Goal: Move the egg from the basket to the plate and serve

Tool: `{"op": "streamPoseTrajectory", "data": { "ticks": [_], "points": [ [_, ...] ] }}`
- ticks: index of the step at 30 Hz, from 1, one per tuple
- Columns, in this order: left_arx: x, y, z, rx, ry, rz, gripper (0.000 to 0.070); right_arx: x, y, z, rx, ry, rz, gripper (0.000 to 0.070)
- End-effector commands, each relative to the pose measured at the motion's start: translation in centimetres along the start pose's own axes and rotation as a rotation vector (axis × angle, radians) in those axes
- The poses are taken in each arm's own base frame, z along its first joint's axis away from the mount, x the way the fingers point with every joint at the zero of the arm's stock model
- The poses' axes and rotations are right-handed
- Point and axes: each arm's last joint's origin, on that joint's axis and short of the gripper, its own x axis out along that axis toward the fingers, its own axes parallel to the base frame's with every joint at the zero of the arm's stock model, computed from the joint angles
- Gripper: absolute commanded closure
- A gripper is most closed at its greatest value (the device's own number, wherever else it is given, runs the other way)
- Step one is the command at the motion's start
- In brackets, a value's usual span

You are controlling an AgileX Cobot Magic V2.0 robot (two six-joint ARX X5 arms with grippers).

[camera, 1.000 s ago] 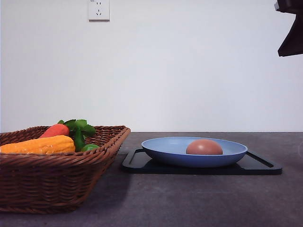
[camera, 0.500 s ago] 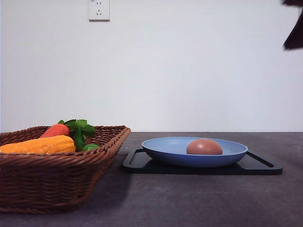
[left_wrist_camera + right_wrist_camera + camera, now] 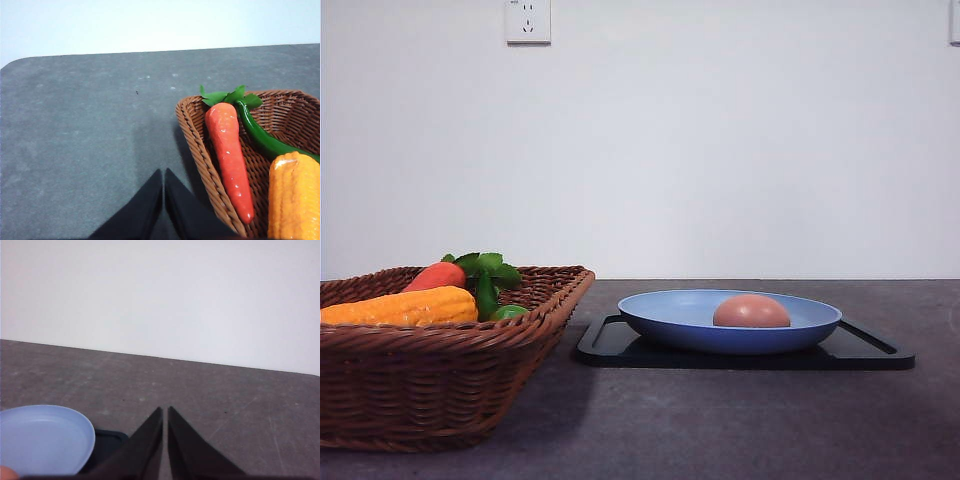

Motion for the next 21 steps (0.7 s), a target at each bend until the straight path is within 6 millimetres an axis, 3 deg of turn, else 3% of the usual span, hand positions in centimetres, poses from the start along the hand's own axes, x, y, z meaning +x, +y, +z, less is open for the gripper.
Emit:
{"op": "streamPoseTrajectory", "data": {
  "ticks": [1, 11, 16, 21],
  "points": [
    [0.1, 0.0, -0.5, 0.004, 0.016, 0.001, 0.07, 0.0, -0.1, -0.6, -0.007, -0.001, 0.009, 0.07],
    [0.1, 0.0, -0.5, 0.004, 0.016, 0.001, 0.07, 0.0, -0.3, -3.7, 0.052, 0.064, 0.021, 0.07],
    [0.1, 0.0, -0.5, 0.004, 0.016, 0.0, 0.07, -0.2, -0.2, -5.1, 0.122, 0.202, 0.019, 0.07],
    [0.1, 0.0, -0.5, 0.004, 0.016, 0.0, 0.07, -0.2, -0.2, -5.0, 0.15, 0.2, 0.011, 0.07]
  ]
}}
